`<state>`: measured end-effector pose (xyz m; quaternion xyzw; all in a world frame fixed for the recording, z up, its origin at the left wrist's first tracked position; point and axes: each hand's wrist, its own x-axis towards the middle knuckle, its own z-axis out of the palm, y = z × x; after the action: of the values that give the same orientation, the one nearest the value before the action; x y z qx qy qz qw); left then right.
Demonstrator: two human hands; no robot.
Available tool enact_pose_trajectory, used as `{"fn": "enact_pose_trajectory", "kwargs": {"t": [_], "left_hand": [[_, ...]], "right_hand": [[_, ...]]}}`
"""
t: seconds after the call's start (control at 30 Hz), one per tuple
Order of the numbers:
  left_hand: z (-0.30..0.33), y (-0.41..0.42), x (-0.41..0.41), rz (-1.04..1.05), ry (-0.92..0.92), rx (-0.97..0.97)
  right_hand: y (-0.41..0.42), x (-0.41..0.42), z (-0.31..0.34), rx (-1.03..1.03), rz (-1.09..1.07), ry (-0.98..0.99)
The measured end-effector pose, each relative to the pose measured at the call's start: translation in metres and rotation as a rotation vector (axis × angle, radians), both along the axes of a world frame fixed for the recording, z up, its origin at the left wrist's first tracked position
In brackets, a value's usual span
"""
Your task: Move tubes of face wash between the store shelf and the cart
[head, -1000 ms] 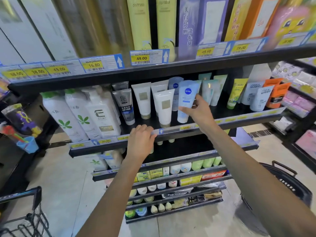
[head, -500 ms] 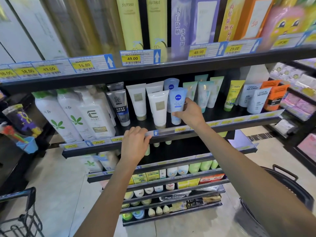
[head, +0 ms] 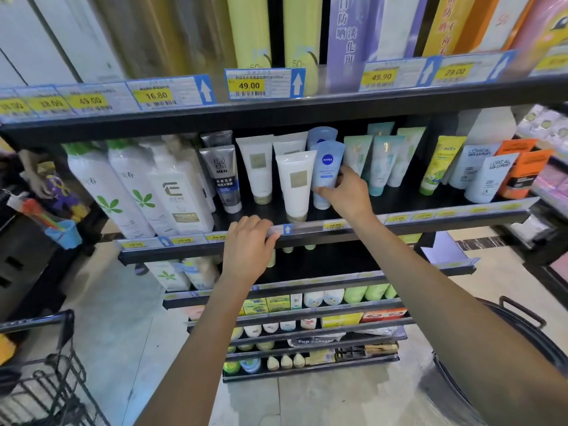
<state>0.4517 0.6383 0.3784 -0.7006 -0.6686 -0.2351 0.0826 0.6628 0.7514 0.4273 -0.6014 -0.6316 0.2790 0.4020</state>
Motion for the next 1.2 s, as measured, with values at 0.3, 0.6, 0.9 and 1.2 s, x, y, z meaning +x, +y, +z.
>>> {"fn": "enact_pose_trajectory", "kwargs": {"t": [0.3,0.6,0.9,1.2], "left_hand": [[0.001,-0.008,-0.003,-0.049,-0.036,-0.005],[-0.005,-0.115,-0.04,0.058,-0.154,0.039],[-0.069,-0.339,-0.121,0.593,-0.241,-0.133],[-0.094,-0.53,-0.153,1.092,-0.393,-0.238]], "right_hand": [[-0.039,0.009,0.001,0.066,-0.05,-0.128],[-0.165,-0.03,-0.028,0.241,0.222,-0.385],[-0.302,-0.169,-0.076,0.161,0.838,-0.587],[-0.422,-0.286,-0.105,0.208,1.283,-0.596]]}}
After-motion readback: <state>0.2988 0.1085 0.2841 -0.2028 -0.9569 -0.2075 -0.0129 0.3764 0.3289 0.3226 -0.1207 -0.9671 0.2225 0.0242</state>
